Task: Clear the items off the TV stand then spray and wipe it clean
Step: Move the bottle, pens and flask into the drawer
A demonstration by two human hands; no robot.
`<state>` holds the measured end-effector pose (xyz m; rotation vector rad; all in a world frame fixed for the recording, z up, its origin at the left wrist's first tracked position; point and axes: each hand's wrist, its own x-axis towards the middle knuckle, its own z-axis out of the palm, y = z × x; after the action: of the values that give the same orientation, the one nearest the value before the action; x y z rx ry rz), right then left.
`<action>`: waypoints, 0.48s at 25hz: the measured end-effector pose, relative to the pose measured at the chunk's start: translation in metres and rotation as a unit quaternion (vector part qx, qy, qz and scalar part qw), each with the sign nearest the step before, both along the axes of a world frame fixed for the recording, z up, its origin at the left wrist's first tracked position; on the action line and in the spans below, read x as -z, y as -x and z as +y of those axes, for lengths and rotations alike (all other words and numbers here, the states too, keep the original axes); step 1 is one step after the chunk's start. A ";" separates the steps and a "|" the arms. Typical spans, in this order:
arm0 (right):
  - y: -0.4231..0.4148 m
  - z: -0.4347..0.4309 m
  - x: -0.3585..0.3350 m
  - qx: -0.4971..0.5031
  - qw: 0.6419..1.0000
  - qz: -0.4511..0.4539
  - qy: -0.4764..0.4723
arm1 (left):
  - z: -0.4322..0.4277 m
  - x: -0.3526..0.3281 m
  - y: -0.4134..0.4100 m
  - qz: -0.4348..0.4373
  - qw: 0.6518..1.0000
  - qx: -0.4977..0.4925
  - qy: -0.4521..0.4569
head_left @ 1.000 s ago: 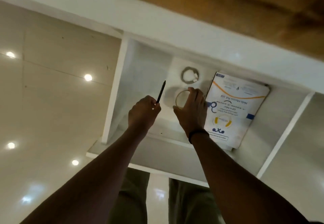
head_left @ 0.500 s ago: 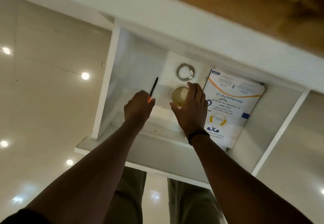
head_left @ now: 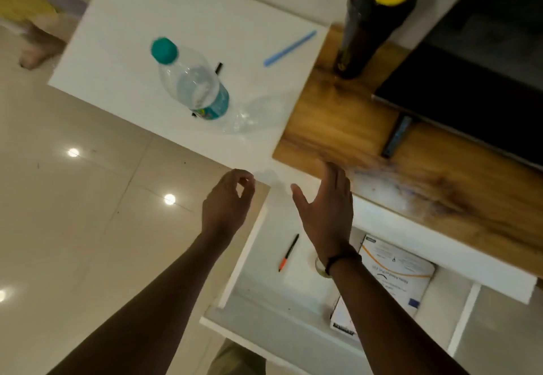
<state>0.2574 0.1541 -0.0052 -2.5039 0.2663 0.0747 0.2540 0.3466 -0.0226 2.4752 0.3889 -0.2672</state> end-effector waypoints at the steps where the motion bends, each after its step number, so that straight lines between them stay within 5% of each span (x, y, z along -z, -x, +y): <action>1: -0.020 0.010 -0.001 -0.014 1.000 -0.004 -0.007 | 0.017 -0.001 -0.011 -0.021 0.999 -0.043 0.007; 6: -0.128 0.051 0.011 -0.079 0.996 -0.012 -0.037 | 0.109 0.010 -0.083 -0.077 0.980 -0.182 0.028; 12: -0.245 0.072 0.039 -0.236 0.958 0.022 0.163 | 0.141 0.014 -0.168 0.004 0.997 -0.041 -0.058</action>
<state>0.5029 0.2257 -0.0439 -2.8452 -0.3364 0.3016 0.4220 0.4872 -0.0365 2.5654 0.5222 -0.2273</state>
